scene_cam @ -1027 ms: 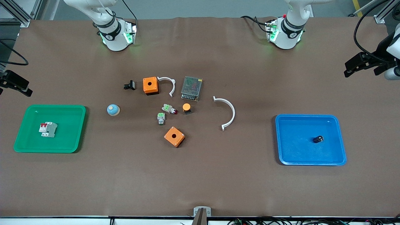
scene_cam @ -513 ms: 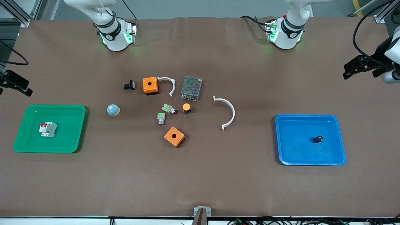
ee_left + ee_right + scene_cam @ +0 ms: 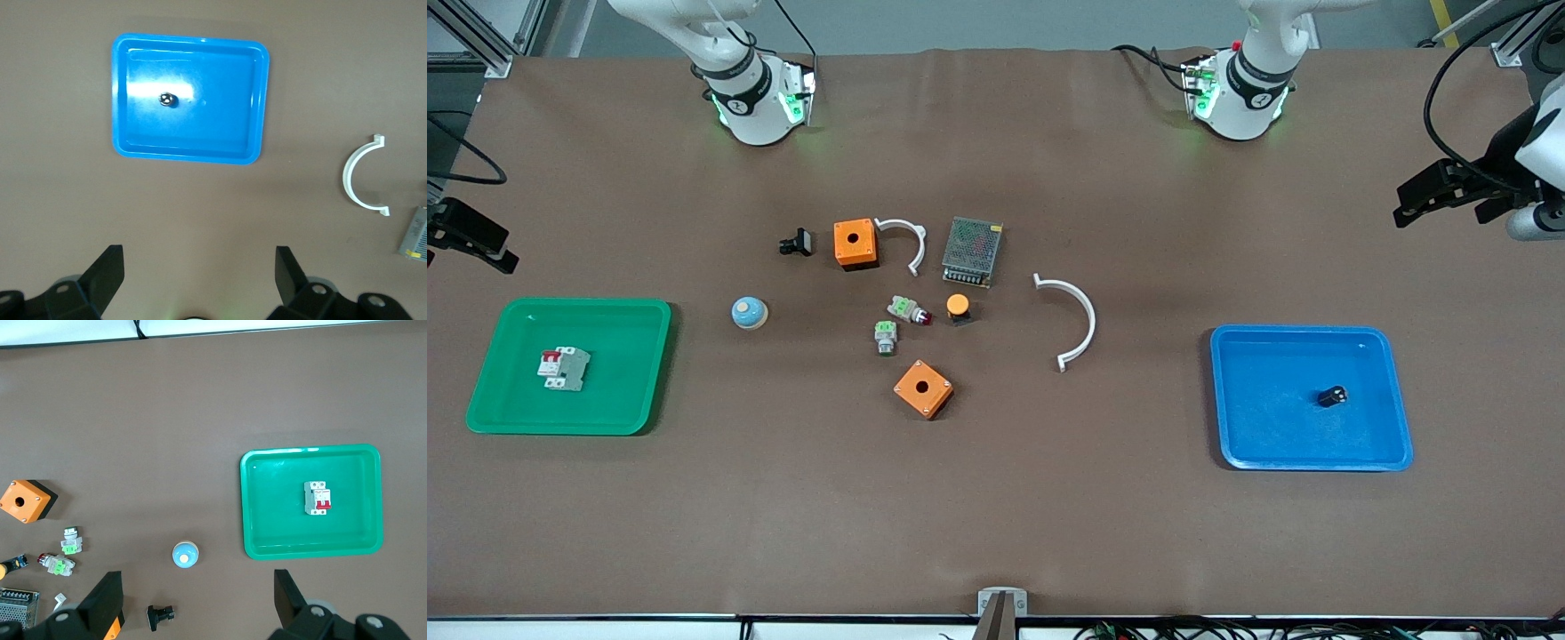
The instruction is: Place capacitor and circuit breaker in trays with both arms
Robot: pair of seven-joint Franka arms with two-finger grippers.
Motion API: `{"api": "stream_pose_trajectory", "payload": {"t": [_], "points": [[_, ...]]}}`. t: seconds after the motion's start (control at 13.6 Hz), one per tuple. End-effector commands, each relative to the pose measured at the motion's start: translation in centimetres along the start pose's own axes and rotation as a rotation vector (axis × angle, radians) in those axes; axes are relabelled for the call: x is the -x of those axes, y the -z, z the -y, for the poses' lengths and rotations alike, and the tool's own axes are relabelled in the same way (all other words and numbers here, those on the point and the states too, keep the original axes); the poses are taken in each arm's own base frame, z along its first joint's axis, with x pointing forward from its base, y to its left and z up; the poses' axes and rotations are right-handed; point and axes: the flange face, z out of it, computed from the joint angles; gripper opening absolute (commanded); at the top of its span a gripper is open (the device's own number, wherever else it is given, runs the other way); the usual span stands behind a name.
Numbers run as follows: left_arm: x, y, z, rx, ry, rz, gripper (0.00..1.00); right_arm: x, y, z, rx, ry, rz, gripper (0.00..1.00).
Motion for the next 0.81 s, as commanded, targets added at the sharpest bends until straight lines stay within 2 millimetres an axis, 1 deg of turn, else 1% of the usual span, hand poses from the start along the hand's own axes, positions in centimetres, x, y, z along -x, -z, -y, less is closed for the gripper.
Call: {"api": "stream_pose_trajectory", "payload": {"t": [0.0,0.29,0.59,0.73], "points": [[0.50,-0.43,-0.38,0.019,-0.002,-0.011,1.00,0.14,0.65,0.15,-0.001,-0.010,-0.002,1.00],[0.48,-0.16,-0.79,0.001,-0.012,-0.030,1.00,0.16,0.63,0.15,-0.001,-0.010,0.000,1.00],[0.03,0.40,-0.35,-0.038,-0.021,-0.045,1.00,0.16,0.63,0.15,-0.001,-0.010,0.000,1.00],[-0.08,0.26,-0.28,-0.044,-0.024,-0.040,1.00,0.16,0.63,0.13,0.001,-0.010,0.000,1.00]]}}
